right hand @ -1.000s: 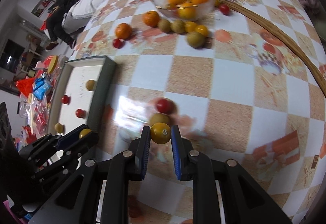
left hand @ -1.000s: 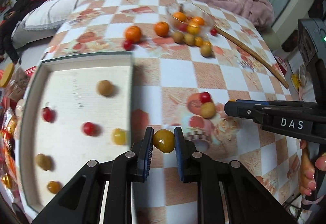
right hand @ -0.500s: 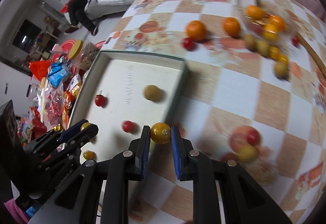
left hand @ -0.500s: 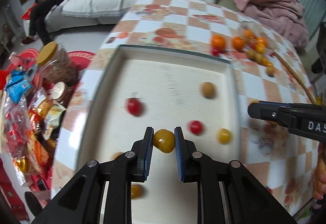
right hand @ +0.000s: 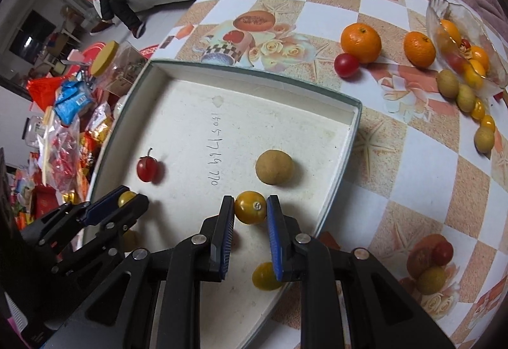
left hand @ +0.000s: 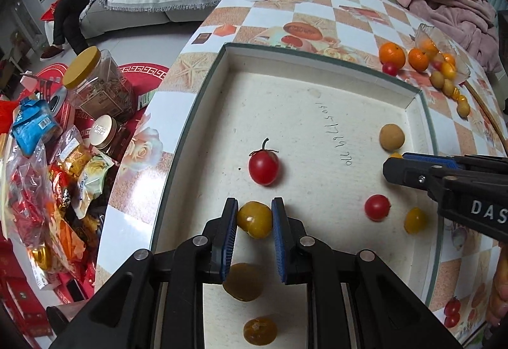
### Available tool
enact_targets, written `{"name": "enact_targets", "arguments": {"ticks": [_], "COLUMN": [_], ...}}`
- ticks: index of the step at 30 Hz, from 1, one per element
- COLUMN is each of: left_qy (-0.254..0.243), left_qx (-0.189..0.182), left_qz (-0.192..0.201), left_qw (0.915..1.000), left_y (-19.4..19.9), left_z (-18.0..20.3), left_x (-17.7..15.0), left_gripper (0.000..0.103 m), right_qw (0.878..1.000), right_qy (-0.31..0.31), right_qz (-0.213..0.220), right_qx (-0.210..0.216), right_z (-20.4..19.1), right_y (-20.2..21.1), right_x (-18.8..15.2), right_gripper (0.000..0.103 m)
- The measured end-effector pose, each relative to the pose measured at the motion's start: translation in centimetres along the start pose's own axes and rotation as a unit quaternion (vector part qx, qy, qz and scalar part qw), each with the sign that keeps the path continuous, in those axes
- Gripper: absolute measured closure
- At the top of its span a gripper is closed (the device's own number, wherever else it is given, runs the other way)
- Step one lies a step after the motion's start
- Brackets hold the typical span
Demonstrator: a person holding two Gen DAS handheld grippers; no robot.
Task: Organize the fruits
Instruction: 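Carry both tomatoes over the white tray and open both tools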
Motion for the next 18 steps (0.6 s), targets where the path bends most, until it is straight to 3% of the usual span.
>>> {"name": "enact_targets", "arguments": {"ticks": [6, 7, 8, 10, 12, 15, 18], "left_qy": [-0.004, -0.004, -0.006, -0.003, 0.0, -0.002, 0.0], "left_qx": [0.001, 0.004, 0.007, 0.009, 0.018, 0.02, 0.022], "left_qz": [-0.011, -0.011, -0.011, -0.006, 0.013, 0.008, 0.008], "left_qw": [0.9999, 0.9999, 0.9999, 0.9999, 0.9998, 0.9998, 0.9997], "left_y": [-0.5, -0.5, -0.5, -0.3, 0.3, 0.3, 0.7], "left_z": [0.0, 0.0, -0.1, -0.2, -0.4, -0.5, -0.7], "left_x": [-0.2, -0.2, -0.2, -0.2, -0.2, -0.2, -0.2], "left_gripper": [0.081, 0.076, 0.07, 0.031, 0.029, 0.029, 0.029], "right_qw": [1.0, 1.0, 1.0, 1.0, 1.0, 1.0, 0.999], "right_qy": [0.019, 0.021, 0.023, 0.021, 0.02, 0.022, 0.023], "right_qz": [-0.007, -0.008, -0.009, -0.01, -0.005, 0.006, 0.022], "right_qx": [-0.018, -0.02, -0.018, -0.014, -0.012, -0.001, 0.008], "right_z": [-0.5, -0.5, -0.6, -0.5, -0.5, -0.9, -1.2], "right_y": [-0.8, -0.8, -0.8, -0.7, -0.3, 0.6, 2.1], "right_x": [0.0, 0.0, 0.0, 0.1, 0.0, -0.1, -0.5], "right_gripper": [0.079, 0.078, 0.077, 0.067, 0.057, 0.046, 0.025]}}
Point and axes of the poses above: each gripper's, at about its wrist camera, not at the fingertips, and y roughly against the way its jaws point, z to its right, x to its top, the point moved 2 cm from there along -y, roughly the way its jaws point, and after that the axes turned 9 degrees about x, right-handed, at the moved point
